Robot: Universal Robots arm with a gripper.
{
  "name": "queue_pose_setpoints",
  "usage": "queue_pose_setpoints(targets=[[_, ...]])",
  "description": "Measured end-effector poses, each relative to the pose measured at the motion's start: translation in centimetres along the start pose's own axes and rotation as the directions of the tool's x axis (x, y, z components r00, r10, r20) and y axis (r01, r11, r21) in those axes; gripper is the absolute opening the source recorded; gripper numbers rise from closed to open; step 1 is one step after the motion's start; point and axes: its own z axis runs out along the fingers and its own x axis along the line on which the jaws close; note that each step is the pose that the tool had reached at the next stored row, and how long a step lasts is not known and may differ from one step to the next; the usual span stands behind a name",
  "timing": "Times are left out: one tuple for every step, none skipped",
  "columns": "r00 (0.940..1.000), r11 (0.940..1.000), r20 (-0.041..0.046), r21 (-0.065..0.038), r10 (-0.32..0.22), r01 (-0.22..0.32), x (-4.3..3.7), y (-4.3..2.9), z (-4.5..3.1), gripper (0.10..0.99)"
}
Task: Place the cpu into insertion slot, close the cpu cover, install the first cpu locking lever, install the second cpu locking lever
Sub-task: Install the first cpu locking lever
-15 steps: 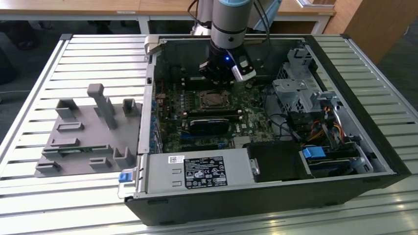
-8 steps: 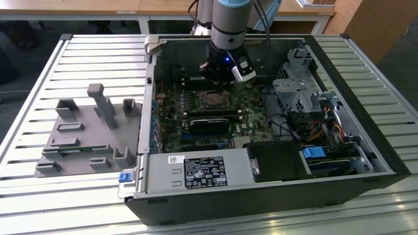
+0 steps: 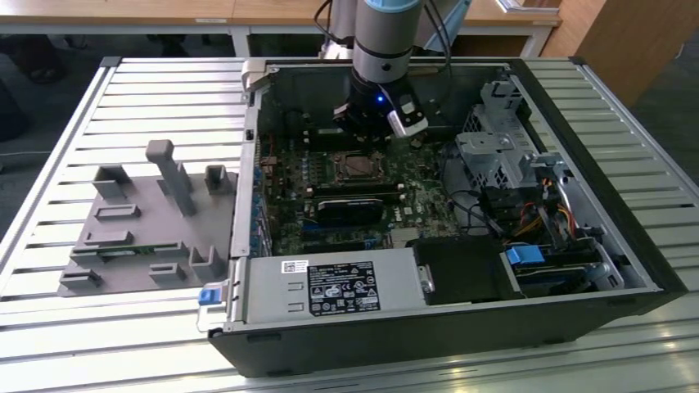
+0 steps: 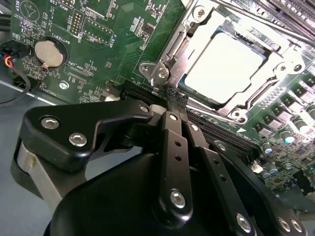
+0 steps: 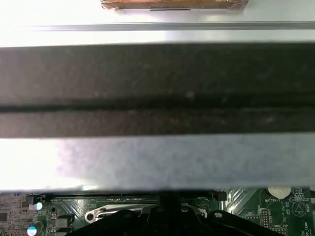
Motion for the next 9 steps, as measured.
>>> queue_pose_setpoints(targets=[[1.0, 1.0, 0.0, 0.0, 0.0, 0.0, 0.0, 0.0, -0.02, 0.106], [1.0, 1.0, 0.0001, 0.0, 0.0, 0.0, 0.0, 0.0, -0.02, 0.106], [1.0, 1.0, 0.0001, 0.0, 0.0, 0.0, 0.0, 0.0, -0.03, 0.106], [1.0, 1.0, 0.0001, 0.0, 0.0, 0.0, 0.0, 0.0, -0.03, 0.106], [1.0, 1.0, 0.0, 0.0, 0.0, 0.0, 0.0, 0.0, -0.04, 0.106], [1.0, 1.0, 0.0, 0.0, 0.0, 0.0, 0.0, 0.0, -0.04, 0.106], [1.0, 1.0, -0.0001, 0.0, 0.0, 0.0, 0.0, 0.0, -0.04, 0.106], [1.0, 1.0, 0.0, 0.001, 0.0, 0.0, 0.0, 0.0, -0.03, 0.106], [1.0, 1.0, 0.0, 0.003, 0.0, 0.0, -0.01, 0.0, -0.02, 0.106]])
